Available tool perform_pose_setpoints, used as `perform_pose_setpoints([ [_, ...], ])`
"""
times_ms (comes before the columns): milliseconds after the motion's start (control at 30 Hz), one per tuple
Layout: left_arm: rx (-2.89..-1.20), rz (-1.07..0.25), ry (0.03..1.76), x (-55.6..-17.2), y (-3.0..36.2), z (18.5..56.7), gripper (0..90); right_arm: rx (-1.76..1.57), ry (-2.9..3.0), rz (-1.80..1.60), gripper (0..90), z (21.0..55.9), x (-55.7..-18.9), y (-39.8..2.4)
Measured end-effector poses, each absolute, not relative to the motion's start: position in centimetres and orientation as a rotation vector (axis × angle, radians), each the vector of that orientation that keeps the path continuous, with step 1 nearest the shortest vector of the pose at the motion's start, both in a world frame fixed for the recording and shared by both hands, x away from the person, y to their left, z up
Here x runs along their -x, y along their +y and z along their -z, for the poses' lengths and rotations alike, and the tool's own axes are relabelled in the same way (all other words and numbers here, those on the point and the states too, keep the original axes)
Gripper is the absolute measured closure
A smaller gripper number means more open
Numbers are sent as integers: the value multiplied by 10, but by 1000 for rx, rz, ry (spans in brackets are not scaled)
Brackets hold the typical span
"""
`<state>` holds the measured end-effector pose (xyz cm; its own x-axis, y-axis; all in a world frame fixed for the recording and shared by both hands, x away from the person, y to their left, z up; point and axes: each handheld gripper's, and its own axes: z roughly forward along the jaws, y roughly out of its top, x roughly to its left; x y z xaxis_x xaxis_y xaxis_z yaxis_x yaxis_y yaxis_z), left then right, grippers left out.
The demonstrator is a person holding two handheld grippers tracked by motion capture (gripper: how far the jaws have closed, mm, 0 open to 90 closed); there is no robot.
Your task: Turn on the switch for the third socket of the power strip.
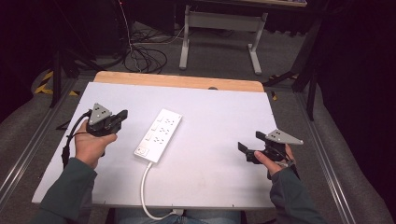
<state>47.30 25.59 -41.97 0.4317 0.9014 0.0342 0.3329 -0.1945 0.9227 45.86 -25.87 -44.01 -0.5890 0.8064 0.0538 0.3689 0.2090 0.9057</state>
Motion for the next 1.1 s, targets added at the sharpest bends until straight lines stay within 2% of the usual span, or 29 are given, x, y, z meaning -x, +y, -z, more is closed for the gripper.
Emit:
perform_pose_setpoints([
  [1100, -1883, -727, 1000, -508, 216, 429, 900, -1088, 2053, -1357, 108, 440, -458, -259],
])
